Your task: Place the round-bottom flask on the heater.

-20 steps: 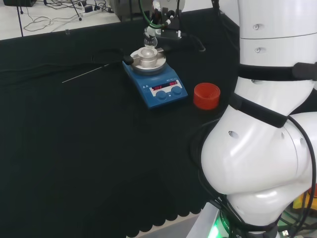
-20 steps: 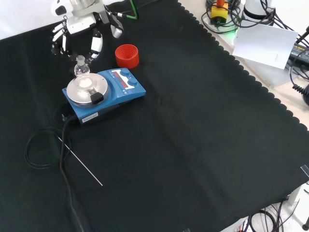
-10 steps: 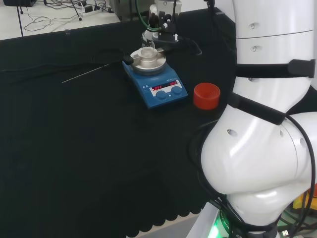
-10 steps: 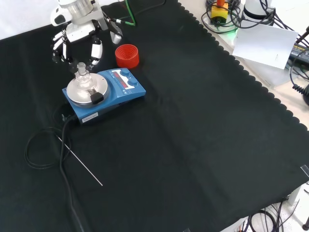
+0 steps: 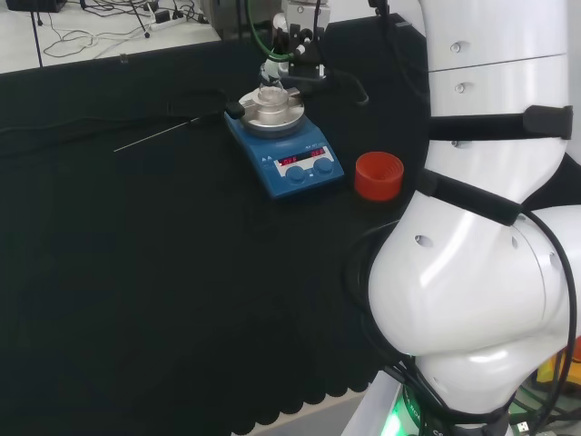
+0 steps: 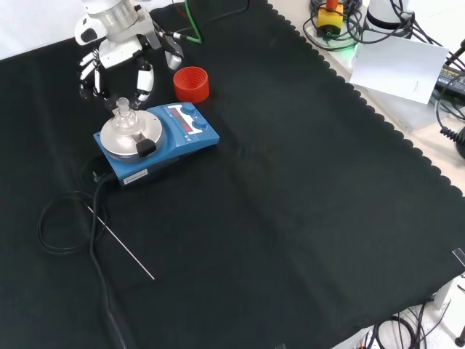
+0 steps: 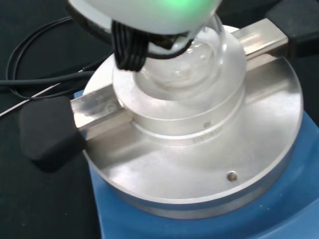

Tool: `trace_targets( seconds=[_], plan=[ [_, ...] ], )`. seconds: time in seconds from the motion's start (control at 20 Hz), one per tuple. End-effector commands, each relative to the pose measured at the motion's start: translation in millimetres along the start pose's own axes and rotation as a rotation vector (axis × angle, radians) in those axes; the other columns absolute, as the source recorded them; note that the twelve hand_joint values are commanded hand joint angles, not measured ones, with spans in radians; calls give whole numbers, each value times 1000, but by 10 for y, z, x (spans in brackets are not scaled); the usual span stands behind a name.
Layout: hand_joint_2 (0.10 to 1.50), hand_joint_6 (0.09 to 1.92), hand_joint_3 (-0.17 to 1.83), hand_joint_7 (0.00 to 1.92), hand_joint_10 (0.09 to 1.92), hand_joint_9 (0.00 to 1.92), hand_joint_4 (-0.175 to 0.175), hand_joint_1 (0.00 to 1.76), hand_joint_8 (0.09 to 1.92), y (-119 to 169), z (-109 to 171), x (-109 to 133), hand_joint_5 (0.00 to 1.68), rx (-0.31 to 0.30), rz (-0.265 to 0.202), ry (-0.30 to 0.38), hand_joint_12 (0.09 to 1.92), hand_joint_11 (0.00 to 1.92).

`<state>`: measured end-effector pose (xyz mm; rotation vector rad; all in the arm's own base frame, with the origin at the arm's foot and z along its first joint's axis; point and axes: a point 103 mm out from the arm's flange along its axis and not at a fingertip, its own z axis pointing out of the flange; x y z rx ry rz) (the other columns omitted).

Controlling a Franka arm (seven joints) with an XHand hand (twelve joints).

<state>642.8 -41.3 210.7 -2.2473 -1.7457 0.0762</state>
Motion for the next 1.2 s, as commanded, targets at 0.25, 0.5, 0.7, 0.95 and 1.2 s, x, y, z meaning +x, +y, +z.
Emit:
trace_targets(
  seconds=[0.25, 0.5, 0.7, 0.95, 1.2],
  plan=[
    [759, 919, 518, 185, 714, 456, -35, 1067, 722, 13, 15, 1, 846, 19, 2, 13, 1434, 71],
    [583, 860, 730, 126, 731, 390, -67, 1034, 719, -23, 8, 10, 572, 19, -12, 11, 1439, 22],
    [568, 817, 738, 107, 734, 372, -67, 1026, 716, -108, -76, -2, 499, -7, -15, 17, 1443, 2],
    [562, 756, 739, 94, 744, 360, -66, 1018, 716, -321, -285, -94, 463, -52, -3, 23, 1442, 0],
    [563, 740, 739, 92, 747, 359, -66, 1010, 716, -647, -425, -102, 458, -88, -1, 33, 1441, 0]
  ],
)
